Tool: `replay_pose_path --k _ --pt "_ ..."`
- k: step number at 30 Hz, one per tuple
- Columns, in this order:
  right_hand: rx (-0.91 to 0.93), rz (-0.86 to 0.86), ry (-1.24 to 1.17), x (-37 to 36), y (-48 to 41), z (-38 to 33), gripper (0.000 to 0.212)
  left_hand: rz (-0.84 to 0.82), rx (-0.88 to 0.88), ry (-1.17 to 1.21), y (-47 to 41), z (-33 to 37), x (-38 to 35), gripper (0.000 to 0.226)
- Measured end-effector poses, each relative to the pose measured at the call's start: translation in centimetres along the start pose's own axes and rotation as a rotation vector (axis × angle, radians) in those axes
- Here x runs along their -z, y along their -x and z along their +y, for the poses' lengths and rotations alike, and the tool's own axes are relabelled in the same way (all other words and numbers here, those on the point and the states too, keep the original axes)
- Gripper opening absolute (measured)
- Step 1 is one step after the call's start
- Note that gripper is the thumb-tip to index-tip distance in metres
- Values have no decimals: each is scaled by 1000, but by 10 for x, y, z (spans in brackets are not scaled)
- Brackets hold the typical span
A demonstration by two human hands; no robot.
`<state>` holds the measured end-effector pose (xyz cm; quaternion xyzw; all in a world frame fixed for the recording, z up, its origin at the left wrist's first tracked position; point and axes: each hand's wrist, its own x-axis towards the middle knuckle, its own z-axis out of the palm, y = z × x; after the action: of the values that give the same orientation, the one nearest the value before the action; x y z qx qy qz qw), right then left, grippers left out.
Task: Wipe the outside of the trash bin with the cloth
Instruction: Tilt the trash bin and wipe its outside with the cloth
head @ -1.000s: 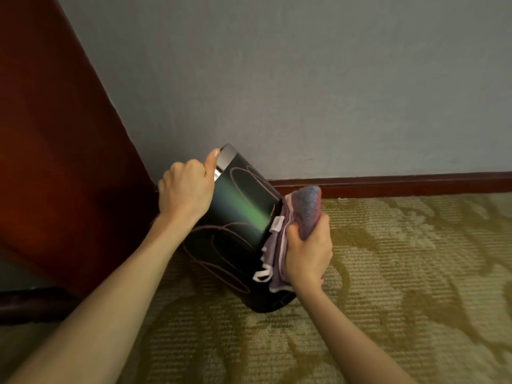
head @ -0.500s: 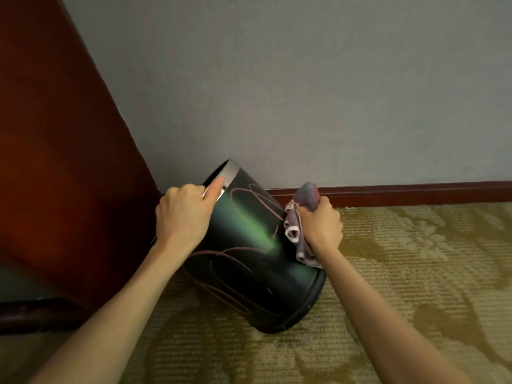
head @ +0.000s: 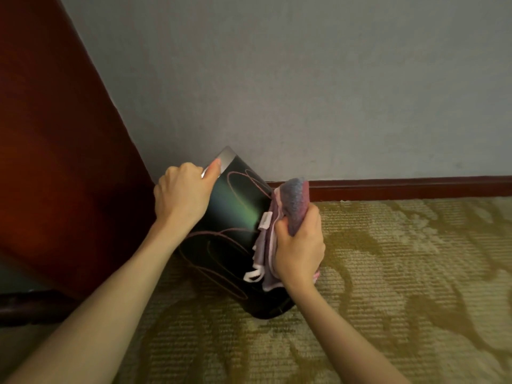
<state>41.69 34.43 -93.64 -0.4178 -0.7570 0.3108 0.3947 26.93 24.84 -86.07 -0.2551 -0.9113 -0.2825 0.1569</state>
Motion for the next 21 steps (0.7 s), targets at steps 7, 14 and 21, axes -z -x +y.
replay_pose_path --k 7,14,21 --pt "-239 -158 55 -5 -53 -3 26 -11 21 25 17 1 11 61" --pt "-398 -375 142 -9 -91 7 50 4 -60 8 37 1 14 63" --pt "-294 -178 114 -8 -63 -2 30 49 -8 -55 27 0 8 64"
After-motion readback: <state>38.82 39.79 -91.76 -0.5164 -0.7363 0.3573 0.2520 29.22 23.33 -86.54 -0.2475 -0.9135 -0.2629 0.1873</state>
